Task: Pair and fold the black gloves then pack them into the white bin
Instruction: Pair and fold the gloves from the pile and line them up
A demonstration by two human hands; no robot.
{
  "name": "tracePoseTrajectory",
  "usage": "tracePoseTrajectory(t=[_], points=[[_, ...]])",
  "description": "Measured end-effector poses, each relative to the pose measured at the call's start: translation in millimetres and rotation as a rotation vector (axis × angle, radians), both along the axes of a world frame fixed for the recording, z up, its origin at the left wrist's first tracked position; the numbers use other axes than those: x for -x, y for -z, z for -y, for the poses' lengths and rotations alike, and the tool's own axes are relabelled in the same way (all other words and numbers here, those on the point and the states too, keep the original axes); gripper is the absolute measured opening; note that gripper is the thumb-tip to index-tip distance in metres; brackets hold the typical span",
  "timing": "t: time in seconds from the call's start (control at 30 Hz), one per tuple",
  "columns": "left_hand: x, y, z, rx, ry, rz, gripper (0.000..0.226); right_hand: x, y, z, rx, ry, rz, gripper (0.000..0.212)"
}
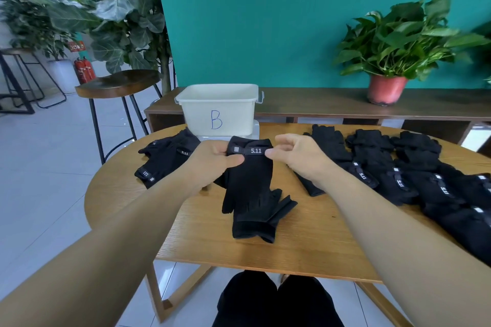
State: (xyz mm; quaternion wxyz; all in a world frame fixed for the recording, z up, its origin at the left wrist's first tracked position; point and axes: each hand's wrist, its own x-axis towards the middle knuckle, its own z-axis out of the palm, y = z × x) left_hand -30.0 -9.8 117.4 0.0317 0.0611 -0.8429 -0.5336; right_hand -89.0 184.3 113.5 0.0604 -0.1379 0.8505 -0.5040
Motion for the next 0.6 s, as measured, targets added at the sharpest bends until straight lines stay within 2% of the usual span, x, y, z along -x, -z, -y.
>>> tracePoseTrajectory(t=[0.07, 0.17, 0.2, 0.37, 0.53, 0.6], points=[[-1, 0, -2, 0.033, 0.031, 0.014, 0.015, -4, 0, 1, 0.053, -0.064, 0.036, 0.052], [-2, 0, -5, 0.07, 0.041, 0.019, 0.015, -6, 1, 2, 0.094, -0.085, 0.009, 0.014], [-2, 1, -5, 0.074, 0.037, 0.019, 0.015, -7, 0, 2, 0.097, -0.088, -0.01, 0.009], [-3, 2, 0, 0.111, 0.036, 0.021, 0.011, -3, 6, 8, 0.031, -0.046, -0.046, 0.02], [-4, 3, 4, 0.109, 0.039, 0.015, 0.013, -5, 7, 13, 0.001, -0.026, -0.047, 0.017], [-4, 5, 5, 0.154, -0.001, -0.007, 0.017, -4, 9, 16, 0.014, -0.002, -0.058, 0.009]])
